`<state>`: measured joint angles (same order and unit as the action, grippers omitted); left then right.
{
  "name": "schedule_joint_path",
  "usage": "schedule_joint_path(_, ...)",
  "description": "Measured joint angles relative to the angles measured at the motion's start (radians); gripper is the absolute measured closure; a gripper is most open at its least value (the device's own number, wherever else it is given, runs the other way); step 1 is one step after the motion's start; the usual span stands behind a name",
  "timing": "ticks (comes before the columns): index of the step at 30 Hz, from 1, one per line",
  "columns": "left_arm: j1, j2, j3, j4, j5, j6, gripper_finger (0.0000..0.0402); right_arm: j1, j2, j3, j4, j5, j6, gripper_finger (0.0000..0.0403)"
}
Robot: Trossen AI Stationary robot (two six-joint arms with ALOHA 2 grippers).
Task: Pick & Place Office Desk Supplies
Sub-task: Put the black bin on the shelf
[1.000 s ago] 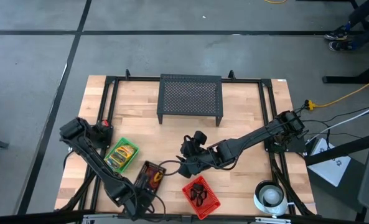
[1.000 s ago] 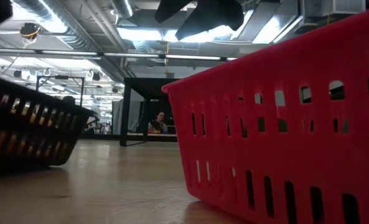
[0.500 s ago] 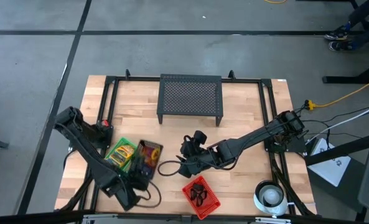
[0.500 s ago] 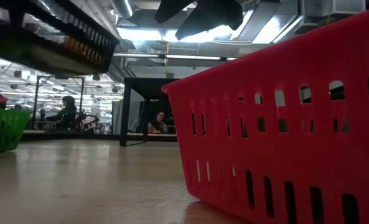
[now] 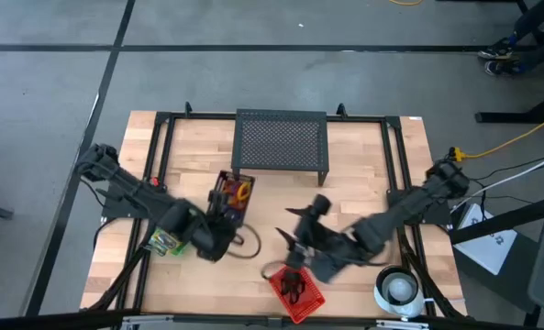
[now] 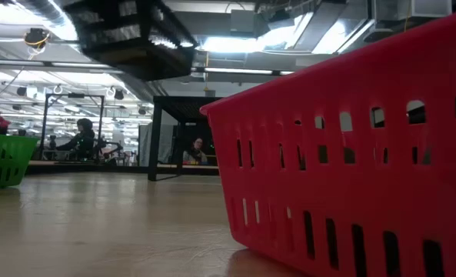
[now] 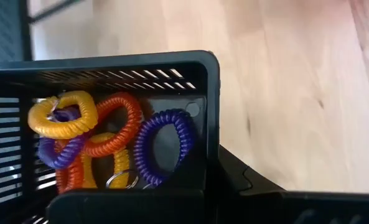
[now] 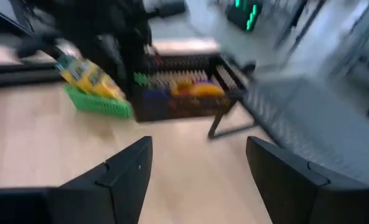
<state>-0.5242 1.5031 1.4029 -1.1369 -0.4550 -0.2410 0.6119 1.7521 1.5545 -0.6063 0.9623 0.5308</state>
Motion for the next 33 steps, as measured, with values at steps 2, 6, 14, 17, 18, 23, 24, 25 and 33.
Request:
schedule_joint_path(2,0.037,-0.013,0.000,0.035,0.010,0.058,0.0398,0.055,-0.032,0.000,0.000,0.071,-0.033,0.0142)
schedule_joint_path(6,0.129,-0.039,0.000,0.048,0.044,0.147,0.0398,0.186,-0.074,0.000,0.045,0.341,-0.176,0.0143)
schedule_joint_path(14,0.337,-0.104,0.000,0.075,0.147,0.280,0.0398,0.390,-0.078,0.000,0.094,0.573,-0.306,0.0143)
schedule_joint_path(17,0.410,-0.109,0.000,0.096,0.187,0.342,0.0398,0.421,-0.078,0.000,0.096,0.465,-0.206,0.0143)
schedule_joint_path(18,0.433,-0.110,0.000,0.097,0.193,0.358,0.0398,0.424,-0.079,0.000,0.078,0.419,-0.186,0.0143)
schedule_joint_path(23,0.530,-0.111,0.000,0.129,0.248,0.446,0.0398,0.434,-0.083,0.000,-0.022,0.349,-0.046,0.0143)
schedule_joint_path(24,0.549,-0.111,0.000,0.137,0.254,0.458,0.0398,0.434,-0.083,0.000,-0.049,0.337,-0.001,0.0143)
schedule_joint_path(25,0.568,-0.111,0.000,0.141,0.260,0.470,0.0398,0.433,-0.083,0.000,-0.080,0.323,0.044,0.0143)
schedule_joint_path(33,0.724,-0.095,0.001,0.165,0.381,0.544,0.0398,0.454,-0.083,-0.024,-0.207,0.311,0.201,0.0143)
